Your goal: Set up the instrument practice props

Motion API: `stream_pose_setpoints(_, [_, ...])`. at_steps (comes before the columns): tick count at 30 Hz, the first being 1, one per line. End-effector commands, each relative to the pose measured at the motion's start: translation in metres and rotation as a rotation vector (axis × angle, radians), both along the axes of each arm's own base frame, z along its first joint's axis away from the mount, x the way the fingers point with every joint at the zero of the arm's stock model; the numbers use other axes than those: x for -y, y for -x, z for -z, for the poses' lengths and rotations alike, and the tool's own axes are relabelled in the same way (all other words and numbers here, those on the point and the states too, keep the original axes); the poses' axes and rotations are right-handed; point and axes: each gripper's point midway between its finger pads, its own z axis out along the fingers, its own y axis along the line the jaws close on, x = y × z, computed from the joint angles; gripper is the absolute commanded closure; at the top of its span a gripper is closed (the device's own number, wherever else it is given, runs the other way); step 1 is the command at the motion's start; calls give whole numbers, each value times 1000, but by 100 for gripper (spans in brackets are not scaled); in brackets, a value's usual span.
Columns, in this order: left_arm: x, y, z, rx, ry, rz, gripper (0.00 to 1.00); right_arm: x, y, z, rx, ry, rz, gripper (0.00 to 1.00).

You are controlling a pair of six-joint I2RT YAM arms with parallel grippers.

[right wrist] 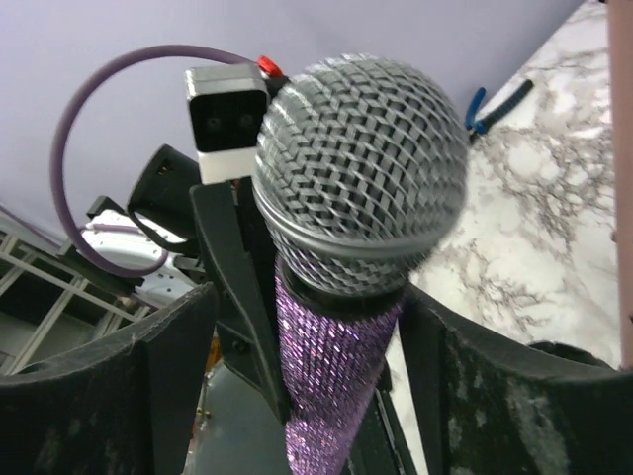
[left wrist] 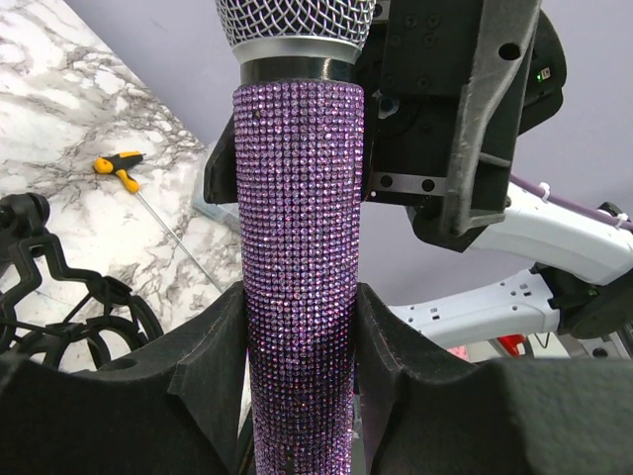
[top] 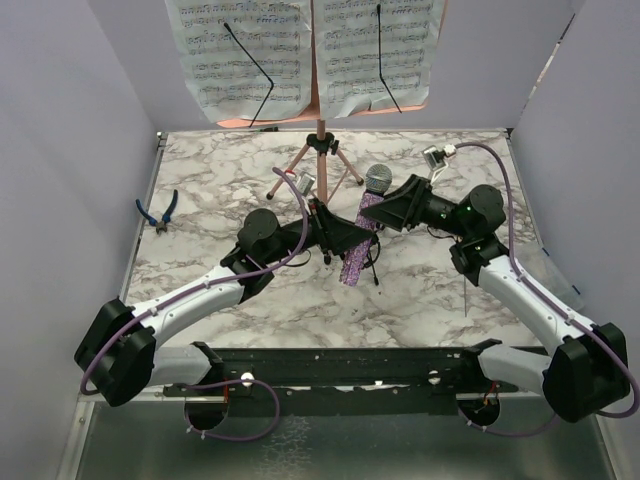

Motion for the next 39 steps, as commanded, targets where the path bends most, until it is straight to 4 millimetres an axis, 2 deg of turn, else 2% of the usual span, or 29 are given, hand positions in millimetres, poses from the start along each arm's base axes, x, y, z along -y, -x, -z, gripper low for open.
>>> stream_pose_setpoints(1, [-1, 7, -15, 42, 60, 35, 100, -10, -2, -28, 84, -55, -9, 27])
stream_pose_setpoints(8, [-1, 7, -17, 45, 68, 30, 100, -18, -2, -17, 57, -34, -33, 44])
stream_pose_setpoints(14, [-2, 7, -17, 49, 68, 28, 100, -16, -4, -13, 51, -1, -12, 89])
stream_pose_setpoints(16, [-3, 7, -15, 52, 64, 24, 98, -15, -5, -12, 51, 10, 1, 98])
stream_pose_setpoints(17, [-4, 7, -15, 54, 64, 19, 93, -15, -5, -13, 55, 14, 6, 99])
stream_pose_setpoints(19, [-5, 6, -14, 52, 65, 9, 77, -13, -5, -14, 63, 20, 22, 100])
stream_pose_setpoints(22, [-6, 5, -11, 48, 60, 7, 33, -8, -6, -14, 80, 46, 62, 100])
stream_pose_setpoints(24, [-7, 4, -9, 40, 57, 5, 16, -4, -9, -12, 85, 77, 100, 100])
stream_pose_setpoints(25, [-7, 3, -7, 29, 55, 2, 11, -2, -10, -12, 92, 94, 120, 100])
stream_pose_setpoints(28, [-11, -3, 0, 1, 47, -10, 5, 7, -15, -13, 107, 135, 194, 100])
stream_pose_setpoints(34, [-27, -16, 19, -49, 2, -71, 4, 25, -21, -15, 134, 205, 317, 100])
stream_pose_setpoints(37, [-39, -29, 43, -75, -113, -165, 3, 35, -23, -18, 155, 239, 376, 99])
stream_pose_setpoints(39, [-55, -41, 65, -102, -232, -273, 3, 42, -24, -19, 165, 259, 415, 99])
